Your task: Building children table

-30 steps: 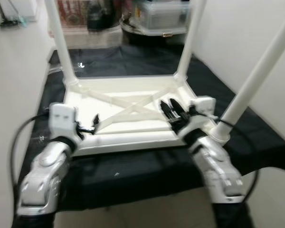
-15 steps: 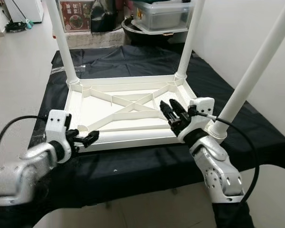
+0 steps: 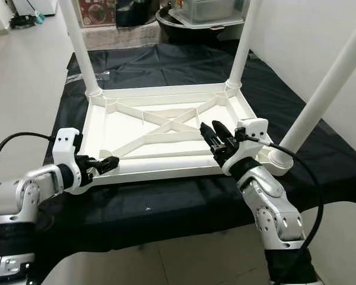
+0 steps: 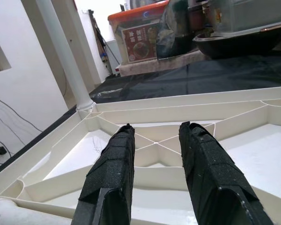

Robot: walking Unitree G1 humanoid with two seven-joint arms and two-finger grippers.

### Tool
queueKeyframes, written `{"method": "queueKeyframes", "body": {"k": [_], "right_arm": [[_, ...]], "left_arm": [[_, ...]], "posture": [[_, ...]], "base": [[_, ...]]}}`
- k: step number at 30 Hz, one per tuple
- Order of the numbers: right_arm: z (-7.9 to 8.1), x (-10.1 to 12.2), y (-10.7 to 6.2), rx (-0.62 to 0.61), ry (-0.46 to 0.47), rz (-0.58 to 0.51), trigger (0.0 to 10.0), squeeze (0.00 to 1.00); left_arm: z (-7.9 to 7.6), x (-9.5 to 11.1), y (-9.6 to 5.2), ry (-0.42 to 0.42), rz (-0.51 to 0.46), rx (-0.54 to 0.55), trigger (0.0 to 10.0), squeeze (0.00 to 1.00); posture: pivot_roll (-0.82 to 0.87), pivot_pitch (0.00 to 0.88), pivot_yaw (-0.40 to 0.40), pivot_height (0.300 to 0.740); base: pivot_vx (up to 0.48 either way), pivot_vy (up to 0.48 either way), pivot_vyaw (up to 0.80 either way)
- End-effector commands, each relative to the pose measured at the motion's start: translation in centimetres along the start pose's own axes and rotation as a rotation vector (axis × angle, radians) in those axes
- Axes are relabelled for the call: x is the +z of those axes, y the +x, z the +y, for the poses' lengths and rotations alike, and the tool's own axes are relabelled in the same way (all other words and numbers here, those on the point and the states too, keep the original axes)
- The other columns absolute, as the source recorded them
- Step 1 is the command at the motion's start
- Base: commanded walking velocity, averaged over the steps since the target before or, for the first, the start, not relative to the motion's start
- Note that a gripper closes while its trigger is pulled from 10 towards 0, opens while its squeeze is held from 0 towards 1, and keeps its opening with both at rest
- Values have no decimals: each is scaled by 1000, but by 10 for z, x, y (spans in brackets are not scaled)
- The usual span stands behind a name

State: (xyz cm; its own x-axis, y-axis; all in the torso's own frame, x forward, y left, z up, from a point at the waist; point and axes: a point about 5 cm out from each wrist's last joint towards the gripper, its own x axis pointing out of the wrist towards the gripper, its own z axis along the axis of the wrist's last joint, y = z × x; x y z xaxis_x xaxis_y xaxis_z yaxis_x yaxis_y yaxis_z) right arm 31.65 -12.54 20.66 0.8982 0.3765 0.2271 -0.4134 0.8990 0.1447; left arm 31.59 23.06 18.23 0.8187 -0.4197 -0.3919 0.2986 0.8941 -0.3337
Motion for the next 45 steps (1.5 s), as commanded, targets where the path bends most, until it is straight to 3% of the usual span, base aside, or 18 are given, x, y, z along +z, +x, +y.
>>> {"method": "queueKeyframes", "body": {"k": [1,16,25,36,45], "right_arm": [[-1,0,-3,-7,5,0,10000,0],[-1,-2,0,-13,12,1,10000,0],[-1,-5,1,-17,19,7,10000,0],[-2,-7,2,-19,24,8,10000,0],[-1,-6,3,-17,24,1,10000,0]], "left_arm": [[-1,-12,6,-51,56,-15,10000,0],[-21,23,0,77,112,-49,10000,0],[-21,20,-6,112,193,-21,10000,0],[-20,31,-18,115,205,41,10000,0],[-24,18,-17,79,253,33,10000,0]], "posture": [[58,172,-59,740],[83,168,-53,740],[90,166,-51,740],[101,167,-56,740],[93,154,-52,740]], "base": [[0,0,0],[0,0,0],[0,0,0],[0,0,0],[0,0,0]]}}
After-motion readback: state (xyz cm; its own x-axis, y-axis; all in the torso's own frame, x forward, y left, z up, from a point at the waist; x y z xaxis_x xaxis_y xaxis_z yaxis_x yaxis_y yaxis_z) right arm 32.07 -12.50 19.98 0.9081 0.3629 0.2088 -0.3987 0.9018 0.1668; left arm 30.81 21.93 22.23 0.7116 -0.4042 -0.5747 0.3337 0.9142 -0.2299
